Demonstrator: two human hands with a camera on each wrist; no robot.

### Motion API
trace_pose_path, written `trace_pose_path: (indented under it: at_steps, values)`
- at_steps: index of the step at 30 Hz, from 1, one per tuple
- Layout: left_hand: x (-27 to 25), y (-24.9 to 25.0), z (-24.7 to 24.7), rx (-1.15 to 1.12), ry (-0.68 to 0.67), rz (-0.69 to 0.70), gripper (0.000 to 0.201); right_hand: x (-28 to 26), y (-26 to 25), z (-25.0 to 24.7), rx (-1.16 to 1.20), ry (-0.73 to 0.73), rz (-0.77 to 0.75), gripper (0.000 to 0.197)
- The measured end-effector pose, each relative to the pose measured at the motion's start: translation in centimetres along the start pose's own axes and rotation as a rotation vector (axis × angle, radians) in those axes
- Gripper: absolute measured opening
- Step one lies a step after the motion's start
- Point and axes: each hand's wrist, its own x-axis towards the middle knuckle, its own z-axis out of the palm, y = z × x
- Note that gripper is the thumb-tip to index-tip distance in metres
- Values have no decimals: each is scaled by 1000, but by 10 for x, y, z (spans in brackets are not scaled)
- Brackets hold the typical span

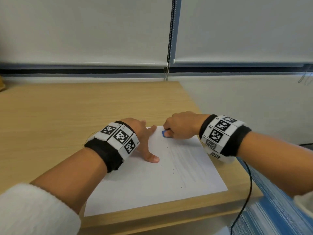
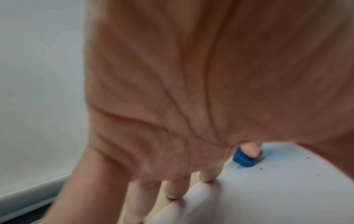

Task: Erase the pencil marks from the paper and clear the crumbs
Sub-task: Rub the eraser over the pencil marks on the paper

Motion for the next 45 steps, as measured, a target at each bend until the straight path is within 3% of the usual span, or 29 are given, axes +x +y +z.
trace_pose_path:
  at_steps: [4,9,14,19,24,29,33,38,43,45]
  values:
    - [-1,3,-2,16,-12,-4,121,-20,-8,6,-2,-120,-86,32]
    - [0,2,-1,20,-1,-16,121,-4,-1,2,13,19,-10,33]
    - [-3,4,-3,23,-20,-14,120,-22,-6,6,28,-155,-87,32]
    - [-3,3,-3,11,-18,-15,120,-1,-1,-1,-6,-7,22,34]
    - [-4,3,-5,8,-37,-13,120,-19,-5,3,10,-157,-66,34]
    - [-3,2,-3,8,-19,-12,120,-11,2,5,18,1,11,31]
    - [-6,3,-5,-3,-27,-7,119,-40,-11,11,37,-202,-111,28]
    - [-2,3,-3,16,-6,-23,121,-26,-11,5,-24,12,-63,32]
    - [-4,3,-3,20,-8,-18,121,-51,-17,13,31,-157,-141,27]
    - [-3,2,-2,2,-9,-17,122,-41,-16,8,26,-89,-113,29]
